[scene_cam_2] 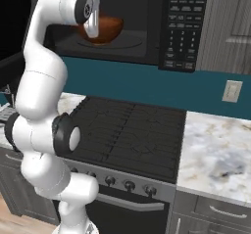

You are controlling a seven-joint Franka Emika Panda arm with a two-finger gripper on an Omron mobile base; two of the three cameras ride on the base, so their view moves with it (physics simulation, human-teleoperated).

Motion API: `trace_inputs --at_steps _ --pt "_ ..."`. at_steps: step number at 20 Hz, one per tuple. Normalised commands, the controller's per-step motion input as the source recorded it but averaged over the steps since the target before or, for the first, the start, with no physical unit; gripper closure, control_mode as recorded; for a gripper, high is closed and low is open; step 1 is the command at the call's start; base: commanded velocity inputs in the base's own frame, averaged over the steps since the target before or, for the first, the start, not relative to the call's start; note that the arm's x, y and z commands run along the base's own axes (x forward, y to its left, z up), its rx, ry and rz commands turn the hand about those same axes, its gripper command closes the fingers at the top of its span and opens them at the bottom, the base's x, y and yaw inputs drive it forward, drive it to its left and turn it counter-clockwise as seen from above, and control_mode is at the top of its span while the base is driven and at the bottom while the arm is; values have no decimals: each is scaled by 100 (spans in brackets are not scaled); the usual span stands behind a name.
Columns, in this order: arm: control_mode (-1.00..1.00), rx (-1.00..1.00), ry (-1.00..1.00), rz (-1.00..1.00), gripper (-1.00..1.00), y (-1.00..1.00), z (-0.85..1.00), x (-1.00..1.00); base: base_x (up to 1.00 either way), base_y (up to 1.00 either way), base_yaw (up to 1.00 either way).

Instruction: Pick the bell pepper from the sink and place it in the bowl. Then pick the bowl and place it in the microwave. Then close the microwave door and press the start button.

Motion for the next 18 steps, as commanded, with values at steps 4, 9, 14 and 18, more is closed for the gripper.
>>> trace_inputs --at_steps 4,9,14,18 --pt "-100 0 -33 10 -100 0 -41 -100 0 0 0" --pt "-100 0 -33 10 -100 0 -27 -100 0 0 0" --pt "-100 4 -7 7 -100 2 15 -100 0 0 0" --pt "-100 6 0 28 -100 0 24 -100 0 0 0"
